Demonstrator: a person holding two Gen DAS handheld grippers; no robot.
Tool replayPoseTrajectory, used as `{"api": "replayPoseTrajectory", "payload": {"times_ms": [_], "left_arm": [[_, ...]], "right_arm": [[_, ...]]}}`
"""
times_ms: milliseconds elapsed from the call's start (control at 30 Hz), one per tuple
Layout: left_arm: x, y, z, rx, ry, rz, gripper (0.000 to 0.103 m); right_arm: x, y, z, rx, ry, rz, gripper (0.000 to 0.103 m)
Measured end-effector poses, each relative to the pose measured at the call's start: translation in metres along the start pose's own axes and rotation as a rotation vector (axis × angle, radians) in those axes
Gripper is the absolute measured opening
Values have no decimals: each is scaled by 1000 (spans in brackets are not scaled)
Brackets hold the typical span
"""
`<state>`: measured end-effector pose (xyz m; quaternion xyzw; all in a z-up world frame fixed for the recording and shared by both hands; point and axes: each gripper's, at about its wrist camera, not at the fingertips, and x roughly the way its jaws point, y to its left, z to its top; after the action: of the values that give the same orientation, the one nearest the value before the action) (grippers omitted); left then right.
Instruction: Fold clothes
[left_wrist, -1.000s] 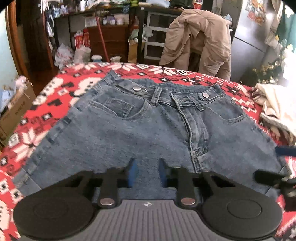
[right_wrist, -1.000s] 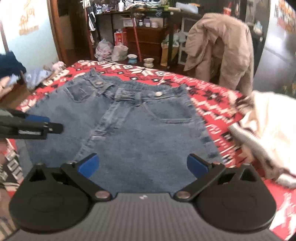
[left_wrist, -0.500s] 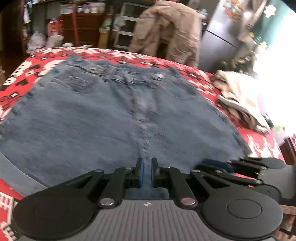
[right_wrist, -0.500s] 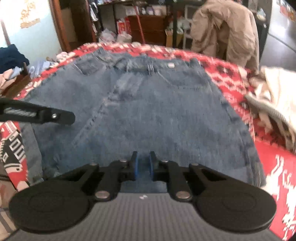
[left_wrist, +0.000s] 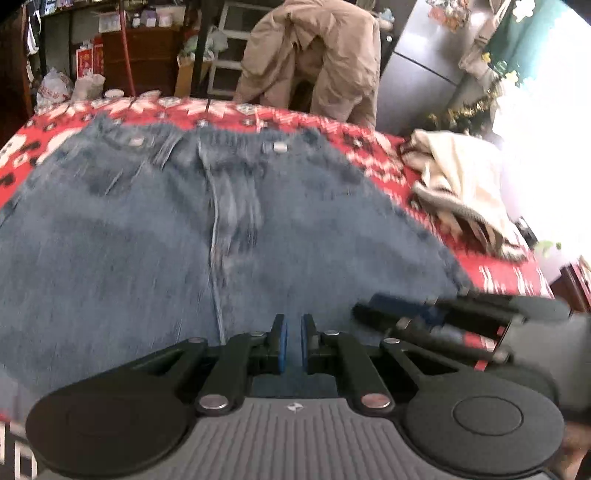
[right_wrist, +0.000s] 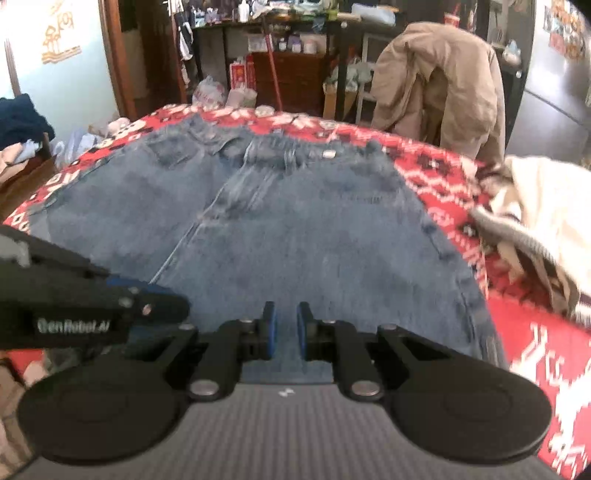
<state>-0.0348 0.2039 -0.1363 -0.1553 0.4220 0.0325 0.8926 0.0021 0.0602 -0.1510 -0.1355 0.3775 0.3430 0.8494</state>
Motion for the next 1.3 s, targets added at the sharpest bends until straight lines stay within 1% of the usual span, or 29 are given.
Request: {"api": "replayPoseTrajectory", "payload": {"times_ms": [100, 167, 200, 267, 333, 400, 500, 567, 667, 733, 800, 833, 967, 1067, 1133, 1167, 1267, 1300], "left_arm": [[19, -2, 11, 0, 19, 23, 8], [29, 0, 7, -2, 49, 9, 8], [29, 0, 3, 5, 39, 6, 8], [24, 0, -2, 23, 45, -4, 8], [19, 0, -7, 39, 50, -14, 8], [15, 1, -4, 35, 34, -8, 8], [17, 2, 10, 11, -1, -8, 8], [24, 3, 21, -8, -10, -2, 8], [42, 7, 35, -45, 13, 25, 8], [48, 8, 37, -52, 20, 29, 8], [50, 8, 35, -52, 23, 26, 8], [51, 8, 34, -51, 24, 25, 8], [43, -1, 18, 2, 3, 42, 8], [37, -5, 13, 12, 19, 50, 8], [32, -3, 19, -8, 17, 41, 8], [31, -4, 27, -5, 9, 52, 8], [28, -9, 51, 20, -13, 95, 8], [30, -11, 60, 31, -15, 98, 8]], "right_arm": [[14, -6, 7, 16, -4, -21, 12], [20, -10, 6, 17, -7, -45, 12], [20, -13, 3, 18, -9, -47, 12], [16, -15, -5, 4, -24, -49, 10], [11, -18, -14, -14, -41, -51, 10], [8, -21, -16, -12, -29, -40, 10], [6, -25, -6, 2, -20, -38, 13], [8, -24, 5, -6, -40, -49, 13], [18, -27, 22, -3, -60, -62, 13], [32, -34, 29, 7, -46, -83, 13], [42, -42, 27, 4, -30, -117, 13], [41, -46, 23, -4, -37, -127, 13], [25, -61, 0, -28, -60, -159, 14], [11, -72, -14, -19, -50, -170, 15], [4, -79, -16, -3, -24, -168, 15], [3, -80, -13, -3, -11, -172, 15], [-1, -76, 2, -31, -45, -172, 15], [0, -73, 9, -43, -57, -170, 15]]}}
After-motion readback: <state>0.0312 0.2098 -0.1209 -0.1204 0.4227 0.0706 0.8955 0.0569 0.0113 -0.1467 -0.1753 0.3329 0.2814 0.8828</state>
